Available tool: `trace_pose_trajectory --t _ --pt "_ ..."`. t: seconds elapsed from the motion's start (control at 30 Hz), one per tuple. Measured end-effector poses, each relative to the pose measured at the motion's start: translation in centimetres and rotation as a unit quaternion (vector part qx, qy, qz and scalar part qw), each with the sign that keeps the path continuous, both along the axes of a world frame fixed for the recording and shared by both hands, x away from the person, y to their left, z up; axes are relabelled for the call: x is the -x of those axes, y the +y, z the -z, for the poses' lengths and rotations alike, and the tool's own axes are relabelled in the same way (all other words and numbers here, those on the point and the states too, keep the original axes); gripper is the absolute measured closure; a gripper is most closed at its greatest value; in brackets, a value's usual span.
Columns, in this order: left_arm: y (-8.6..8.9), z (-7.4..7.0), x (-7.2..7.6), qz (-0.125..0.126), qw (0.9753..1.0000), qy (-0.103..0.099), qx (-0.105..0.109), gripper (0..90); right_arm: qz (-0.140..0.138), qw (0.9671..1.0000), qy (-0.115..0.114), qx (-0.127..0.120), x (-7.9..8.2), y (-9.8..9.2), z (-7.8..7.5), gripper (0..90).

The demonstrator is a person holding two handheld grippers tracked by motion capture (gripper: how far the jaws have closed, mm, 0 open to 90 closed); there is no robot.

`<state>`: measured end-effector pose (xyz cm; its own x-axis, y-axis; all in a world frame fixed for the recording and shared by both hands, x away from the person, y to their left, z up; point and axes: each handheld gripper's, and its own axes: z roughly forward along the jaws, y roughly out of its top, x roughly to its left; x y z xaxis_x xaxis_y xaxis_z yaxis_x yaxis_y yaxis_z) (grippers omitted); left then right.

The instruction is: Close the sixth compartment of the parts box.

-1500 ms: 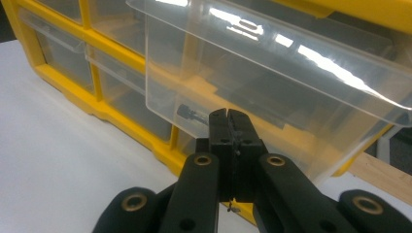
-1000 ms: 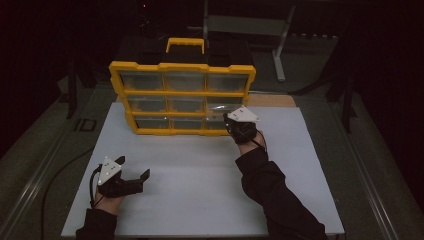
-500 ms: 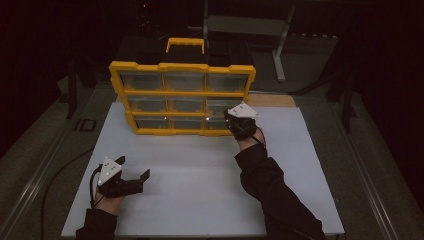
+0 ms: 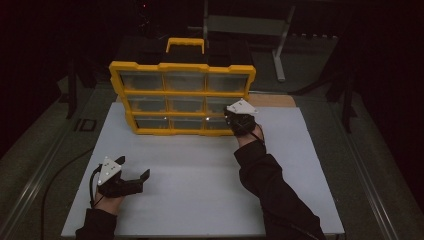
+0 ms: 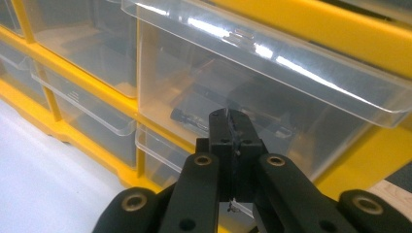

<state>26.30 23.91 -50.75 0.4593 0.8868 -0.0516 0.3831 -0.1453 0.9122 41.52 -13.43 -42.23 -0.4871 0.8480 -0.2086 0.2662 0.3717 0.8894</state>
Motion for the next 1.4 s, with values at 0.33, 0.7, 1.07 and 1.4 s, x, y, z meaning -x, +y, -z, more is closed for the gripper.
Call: trace_pose_trajectory --t 0.33,0.7,1.07,1.4 --pt "0.00 0.02 -0.01 0.000 1.0000 0.001 -0.001 0.1 0.000 1.0000 0.000 0.002 -0.45 0.22 0.05 90.0" --pt "0.00 0.03 0.00 0.000 1.0000 0.001 0.000 0.1 -0.005 0.9999 -0.004 0.008 -0.85 0.34 0.06 90.0" --pt "0.01 0.06 -0.02 0.001 1.0000 0.002 0.001 0.1 -0.004 0.9999 -0.004 0.008 -0.85 0.60 0.06 90.0" --pt "0.05 0.04 -0.03 0.001 1.0000 0.001 0.002 0.1 -0.009 0.9998 0.015 -0.007 -0.37 0.89 0.00 90.0"
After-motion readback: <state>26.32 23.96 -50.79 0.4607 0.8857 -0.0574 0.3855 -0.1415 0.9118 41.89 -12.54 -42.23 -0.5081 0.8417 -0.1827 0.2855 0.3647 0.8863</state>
